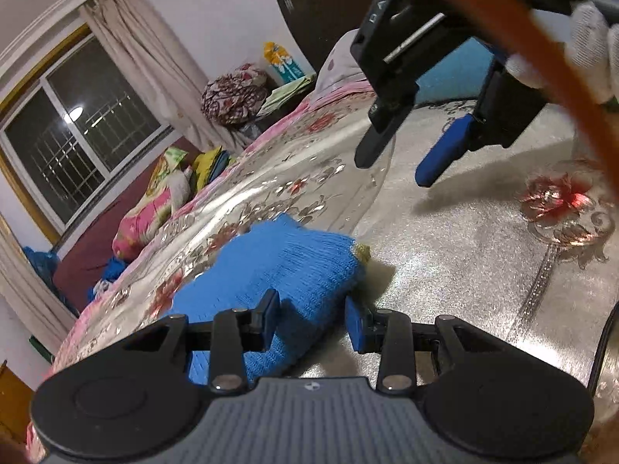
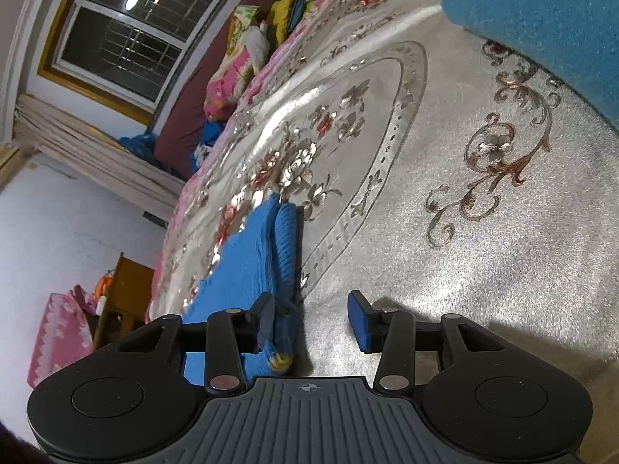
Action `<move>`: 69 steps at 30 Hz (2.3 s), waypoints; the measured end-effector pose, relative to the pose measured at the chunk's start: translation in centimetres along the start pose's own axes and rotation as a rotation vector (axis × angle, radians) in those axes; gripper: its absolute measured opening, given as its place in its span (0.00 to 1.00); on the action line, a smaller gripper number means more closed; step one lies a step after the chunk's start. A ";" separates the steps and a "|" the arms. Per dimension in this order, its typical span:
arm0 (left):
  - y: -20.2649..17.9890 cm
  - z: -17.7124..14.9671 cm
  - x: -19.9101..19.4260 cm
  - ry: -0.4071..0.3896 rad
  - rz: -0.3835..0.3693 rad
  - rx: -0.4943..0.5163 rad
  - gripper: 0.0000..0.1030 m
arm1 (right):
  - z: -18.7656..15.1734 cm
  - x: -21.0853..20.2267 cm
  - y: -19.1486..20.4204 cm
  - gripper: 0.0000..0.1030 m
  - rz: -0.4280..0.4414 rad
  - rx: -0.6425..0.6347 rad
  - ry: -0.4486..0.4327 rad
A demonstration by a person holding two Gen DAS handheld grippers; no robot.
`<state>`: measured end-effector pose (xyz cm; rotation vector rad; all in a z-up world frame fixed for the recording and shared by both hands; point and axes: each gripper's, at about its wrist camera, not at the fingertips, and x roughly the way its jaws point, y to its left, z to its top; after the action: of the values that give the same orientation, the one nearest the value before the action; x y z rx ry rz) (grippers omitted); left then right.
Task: Fold small clothes
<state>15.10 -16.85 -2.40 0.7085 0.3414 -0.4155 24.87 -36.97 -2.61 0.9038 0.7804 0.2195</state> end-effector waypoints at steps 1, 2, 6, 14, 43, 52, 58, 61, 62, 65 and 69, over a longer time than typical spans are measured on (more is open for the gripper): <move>-0.1 0.1 0.1 0.000 0.001 0.002 0.41 | 0.1 0.0 -0.1 0.41 0.004 0.002 0.001; -0.1 0.3 0.3 -0.001 0.008 0.003 0.41 | 0.2 0.1 -0.2 0.42 0.011 0.004 0.001; -0.2 1.3 1.4 0.007 0.028 -0.023 0.41 | 0.3 1.1 -0.3 0.44 0.025 0.015 0.013; 2.2 1.1 1.5 0.026 -0.002 -0.132 0.20 | 1.5 3.9 1.2 0.46 0.059 -0.002 0.044; 9.5 0.3 -2.0 -0.055 -0.087 -0.509 0.17 | 2.5 10.2 8.1 0.15 0.058 0.007 0.037; 14.5 -2.3 -5.1 -0.084 -0.065 -0.663 0.17 | 0.7 10.2 15.2 0.14 0.111 -0.077 0.027; 17.2 -4.9 -6.7 -0.089 -0.033 -0.724 0.17 | -1.9 11.8 19.9 0.14 0.137 -0.143 0.053; 18.4 -6.3 -7.5 -0.083 -0.023 -0.743 0.17 | -3.4 12.9 21.9 0.14 0.142 -0.176 0.072; 18.8 -6.7 -7.6 -0.080 -0.019 -0.748 0.17 | -3.7 13.3 22.5 0.14 0.143 -0.187 0.079; 19.9 -8.3 -8.2 -0.066 -0.003 -0.774 0.17 | -5.2 14.6 24.2 0.14 0.138 -0.231 0.097; 21.2 -10.5 -8.5 -0.039 0.011 -0.813 0.17 | -7.5 16.4 26.4 0.14 0.126 -0.296 0.130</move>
<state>16.12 6.92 5.57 -0.0917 0.4284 -0.2443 35.12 -8.12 6.60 0.6630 0.7870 0.4959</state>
